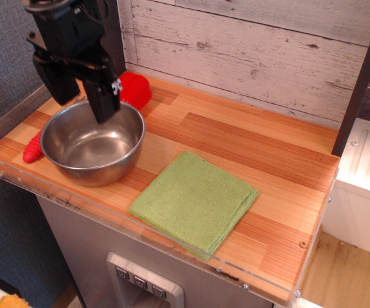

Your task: Move the green towel to the back edge of the table

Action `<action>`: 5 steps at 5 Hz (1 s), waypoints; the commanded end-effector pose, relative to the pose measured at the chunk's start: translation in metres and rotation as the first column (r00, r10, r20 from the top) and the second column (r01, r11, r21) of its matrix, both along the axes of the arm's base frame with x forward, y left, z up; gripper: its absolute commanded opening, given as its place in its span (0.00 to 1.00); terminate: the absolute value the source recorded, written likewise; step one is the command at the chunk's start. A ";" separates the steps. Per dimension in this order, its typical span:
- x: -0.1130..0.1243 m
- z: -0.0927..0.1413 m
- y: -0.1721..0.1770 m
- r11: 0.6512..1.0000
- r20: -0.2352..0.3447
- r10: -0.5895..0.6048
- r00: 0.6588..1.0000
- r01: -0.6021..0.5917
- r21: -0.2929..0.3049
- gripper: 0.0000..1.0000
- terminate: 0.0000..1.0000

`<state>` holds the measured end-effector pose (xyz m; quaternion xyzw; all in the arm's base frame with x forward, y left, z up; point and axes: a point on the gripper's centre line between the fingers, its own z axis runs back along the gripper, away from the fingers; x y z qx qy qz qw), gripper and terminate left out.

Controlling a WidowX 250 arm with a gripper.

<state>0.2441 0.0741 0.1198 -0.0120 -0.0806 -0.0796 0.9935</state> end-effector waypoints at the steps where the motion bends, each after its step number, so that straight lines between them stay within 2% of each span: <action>1: -0.016 -0.034 -0.045 0.995 -0.028 -0.097 0.995 0.097 0.003 1.00 0.00; 3: -0.003 -0.069 -0.073 0.989 -0.039 -0.127 0.991 0.130 0.075 1.00 0.00; 5: 0.015 -0.095 -0.094 0.989 -0.044 -0.126 0.991 0.129 0.074 1.00 0.00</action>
